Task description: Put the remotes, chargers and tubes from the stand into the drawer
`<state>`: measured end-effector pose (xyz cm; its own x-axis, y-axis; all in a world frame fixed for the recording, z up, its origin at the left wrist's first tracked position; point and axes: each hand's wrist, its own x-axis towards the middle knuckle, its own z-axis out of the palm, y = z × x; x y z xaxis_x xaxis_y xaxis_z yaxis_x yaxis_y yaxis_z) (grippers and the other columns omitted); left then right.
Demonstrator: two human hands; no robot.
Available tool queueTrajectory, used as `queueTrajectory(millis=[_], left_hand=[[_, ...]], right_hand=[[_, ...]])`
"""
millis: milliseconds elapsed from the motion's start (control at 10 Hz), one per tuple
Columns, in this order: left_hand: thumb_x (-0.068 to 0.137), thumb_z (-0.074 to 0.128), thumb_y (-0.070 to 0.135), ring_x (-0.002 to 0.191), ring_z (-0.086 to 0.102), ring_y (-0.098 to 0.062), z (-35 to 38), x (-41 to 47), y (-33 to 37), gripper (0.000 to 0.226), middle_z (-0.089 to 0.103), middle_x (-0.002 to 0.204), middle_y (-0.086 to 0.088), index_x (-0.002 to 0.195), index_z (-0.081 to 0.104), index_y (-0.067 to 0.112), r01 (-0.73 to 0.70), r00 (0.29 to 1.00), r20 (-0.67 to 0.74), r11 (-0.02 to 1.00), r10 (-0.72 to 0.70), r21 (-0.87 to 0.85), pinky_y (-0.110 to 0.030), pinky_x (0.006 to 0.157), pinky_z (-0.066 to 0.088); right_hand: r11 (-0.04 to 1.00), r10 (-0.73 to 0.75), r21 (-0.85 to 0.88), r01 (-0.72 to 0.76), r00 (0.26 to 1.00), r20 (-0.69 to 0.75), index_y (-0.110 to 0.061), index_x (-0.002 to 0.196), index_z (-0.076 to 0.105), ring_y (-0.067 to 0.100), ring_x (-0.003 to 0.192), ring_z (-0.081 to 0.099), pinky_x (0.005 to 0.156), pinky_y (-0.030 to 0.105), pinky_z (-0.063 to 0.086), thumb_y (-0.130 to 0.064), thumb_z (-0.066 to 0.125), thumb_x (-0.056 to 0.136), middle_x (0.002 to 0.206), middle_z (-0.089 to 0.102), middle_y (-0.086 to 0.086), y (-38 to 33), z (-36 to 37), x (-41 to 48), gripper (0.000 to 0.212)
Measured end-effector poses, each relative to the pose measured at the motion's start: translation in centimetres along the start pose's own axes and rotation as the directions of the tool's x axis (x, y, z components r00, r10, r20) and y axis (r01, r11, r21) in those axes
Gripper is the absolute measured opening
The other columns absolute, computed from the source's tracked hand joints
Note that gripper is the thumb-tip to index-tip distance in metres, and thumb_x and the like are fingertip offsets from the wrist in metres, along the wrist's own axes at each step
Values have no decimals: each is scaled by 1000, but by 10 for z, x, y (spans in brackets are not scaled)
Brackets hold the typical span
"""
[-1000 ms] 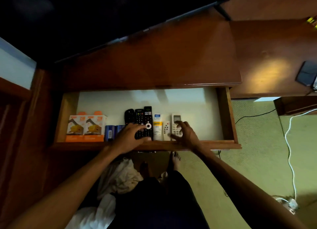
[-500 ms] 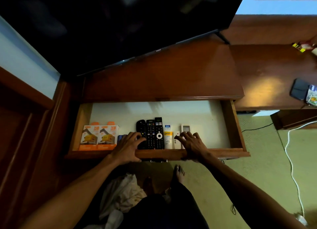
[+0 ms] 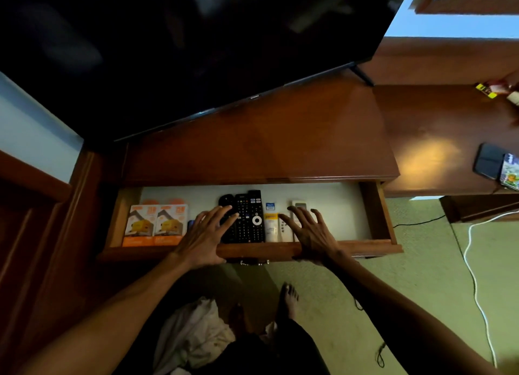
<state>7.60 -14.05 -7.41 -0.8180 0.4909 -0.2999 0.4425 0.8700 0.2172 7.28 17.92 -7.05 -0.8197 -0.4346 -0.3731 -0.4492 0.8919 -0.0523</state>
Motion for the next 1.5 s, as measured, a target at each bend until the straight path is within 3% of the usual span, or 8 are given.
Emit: queueTrajectory(millis=[200,600,800,1100,1200,1300,1400,1500], left_hand=[[54,85,57,149,-4,-28,-25,41,-11,139,-11,163,-5,154,-7,27,157,986,-56,987,-154,46,-51,118,7],[68,76,57,146,-18,-32,-46,105,-49,121,-21,160,-2,151,-9,33,209,977,-52,973,-205,101,-54,118,-5],[78,73,45,147,-9,-33,-42,118,-56,105,-8,162,-2,151,-2,40,223,974,-76,968,-216,114,-58,114,-5],[76,77,29,144,20,-42,-39,132,-45,96,20,160,-7,151,18,36,304,948,-138,943,-286,135,-64,111,19],[81,73,26,146,15,-41,-51,133,-37,93,15,160,-5,151,15,38,345,937,-85,936,-339,73,-61,112,22],[83,71,20,144,23,-33,-81,132,-19,77,21,158,-1,147,30,35,356,929,-30,915,-368,-192,-50,111,36],[89,64,21,121,51,-17,-111,109,-8,51,48,141,1,137,47,32,281,942,-20,822,-335,-494,-27,87,51],[91,60,32,104,57,-3,-122,54,6,39,57,124,15,129,51,40,263,912,-118,783,-392,-565,-16,73,50]], right_hand=[[988,129,89,-122,989,-70,-16,155,-9,32,149,-9,119,53,1,-59,83,58,160,-17,16,22,-26,38,140],[991,136,24,-135,989,-56,-6,150,-16,34,148,-13,118,54,-10,-59,81,59,161,-14,19,61,-57,106,143],[991,129,49,-127,991,-29,-4,153,-7,35,150,-5,119,61,8,-43,60,90,162,-10,17,61,-60,118,99],[985,172,19,-171,979,-106,0,153,7,40,148,12,115,55,24,-11,44,100,161,8,23,58,-52,132,65],[983,184,11,-184,979,-85,0,153,9,38,148,15,114,53,29,-9,44,99,161,10,22,55,-58,131,65],[975,195,113,-192,981,-21,-9,149,29,35,144,28,110,50,36,-24,62,91,159,20,18,53,-77,127,68],[923,155,358,-140,988,-14,-19,136,48,28,122,56,96,43,51,-33,71,84,143,46,7,46,-92,105,59],[738,139,652,-171,985,102,-24,143,39,15,115,60,94,31,54,-37,64,89,140,52,-1,25,-86,41,61]])
